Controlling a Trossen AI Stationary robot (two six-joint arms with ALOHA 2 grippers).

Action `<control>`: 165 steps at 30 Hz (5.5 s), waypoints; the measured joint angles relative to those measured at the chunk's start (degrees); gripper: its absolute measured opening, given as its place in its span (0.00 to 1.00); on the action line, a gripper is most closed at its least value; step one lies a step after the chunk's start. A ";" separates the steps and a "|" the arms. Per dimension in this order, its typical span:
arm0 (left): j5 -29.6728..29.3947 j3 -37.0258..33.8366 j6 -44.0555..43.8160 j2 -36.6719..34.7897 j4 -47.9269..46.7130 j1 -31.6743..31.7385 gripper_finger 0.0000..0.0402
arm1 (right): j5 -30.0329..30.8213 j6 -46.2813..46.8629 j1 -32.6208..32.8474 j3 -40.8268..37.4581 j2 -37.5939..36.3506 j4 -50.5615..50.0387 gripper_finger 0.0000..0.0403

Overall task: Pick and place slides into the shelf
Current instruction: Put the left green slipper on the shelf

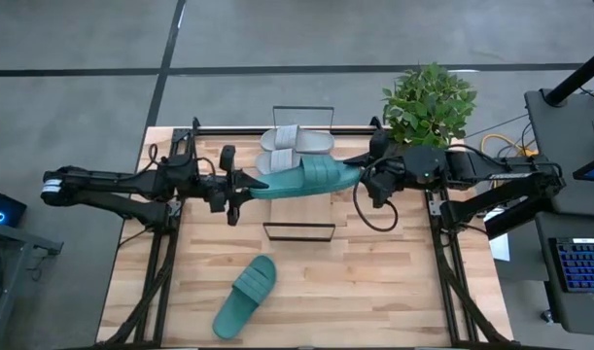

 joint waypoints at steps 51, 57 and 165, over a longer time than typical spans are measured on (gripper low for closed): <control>-10.49 -1.73 -28.92 -15.15 -18.47 0.04 0.71 | 9.46 0.17 -0.09 -25.69 -0.50 22.87 0.09; -10.44 -1.76 -30.55 -16.38 -21.16 0.04 0.71 | 9.09 2.51 -0.13 -28.30 0.04 22.94 0.09; -10.86 -1.86 -31.60 -12.88 -21.45 0.04 0.71 | 0.20 35.68 -11.13 -24.83 10.84 -6.61 0.46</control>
